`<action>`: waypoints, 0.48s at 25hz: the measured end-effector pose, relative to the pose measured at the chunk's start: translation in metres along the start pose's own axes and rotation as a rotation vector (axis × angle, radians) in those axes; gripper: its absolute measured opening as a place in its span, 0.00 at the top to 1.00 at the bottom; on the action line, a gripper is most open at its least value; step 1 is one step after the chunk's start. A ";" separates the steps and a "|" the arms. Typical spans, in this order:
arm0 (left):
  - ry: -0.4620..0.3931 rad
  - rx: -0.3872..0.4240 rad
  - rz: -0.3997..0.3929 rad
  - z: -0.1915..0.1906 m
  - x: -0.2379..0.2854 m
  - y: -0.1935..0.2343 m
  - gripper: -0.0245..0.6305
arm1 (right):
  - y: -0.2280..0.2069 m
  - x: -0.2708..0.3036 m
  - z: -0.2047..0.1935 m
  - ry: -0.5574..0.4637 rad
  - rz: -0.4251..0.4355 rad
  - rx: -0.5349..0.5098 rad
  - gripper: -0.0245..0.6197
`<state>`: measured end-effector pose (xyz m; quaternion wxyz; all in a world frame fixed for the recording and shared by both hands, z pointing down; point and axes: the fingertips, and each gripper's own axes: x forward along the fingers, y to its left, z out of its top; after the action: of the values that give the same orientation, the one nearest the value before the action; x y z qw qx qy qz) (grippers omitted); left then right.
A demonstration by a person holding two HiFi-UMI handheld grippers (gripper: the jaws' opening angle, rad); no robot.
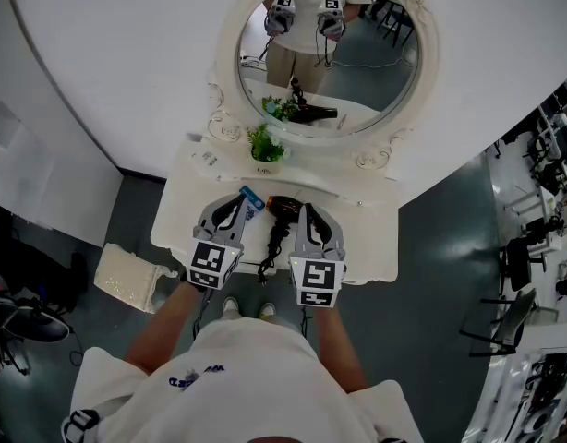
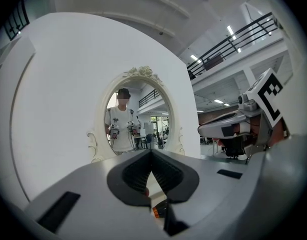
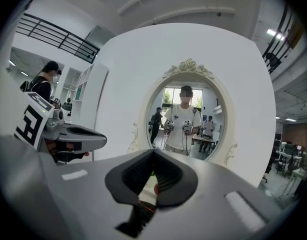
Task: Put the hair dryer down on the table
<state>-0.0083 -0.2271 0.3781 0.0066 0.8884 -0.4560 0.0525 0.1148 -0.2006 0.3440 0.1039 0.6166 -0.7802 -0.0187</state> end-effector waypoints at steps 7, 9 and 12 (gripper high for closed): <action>0.001 -0.003 0.001 0.001 0.001 0.001 0.95 | -0.003 0.001 -0.002 0.009 -0.003 0.013 0.95; 0.002 -0.004 -0.001 0.000 0.002 0.001 0.95 | -0.003 0.002 -0.003 0.011 -0.003 0.014 0.95; 0.001 -0.004 -0.004 0.000 0.002 0.002 0.95 | -0.002 0.003 -0.004 0.013 -0.001 0.015 0.95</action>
<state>-0.0083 -0.2300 0.3786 0.0087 0.8893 -0.4543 0.0521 0.1163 -0.2037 0.3477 0.1042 0.6178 -0.7794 -0.0087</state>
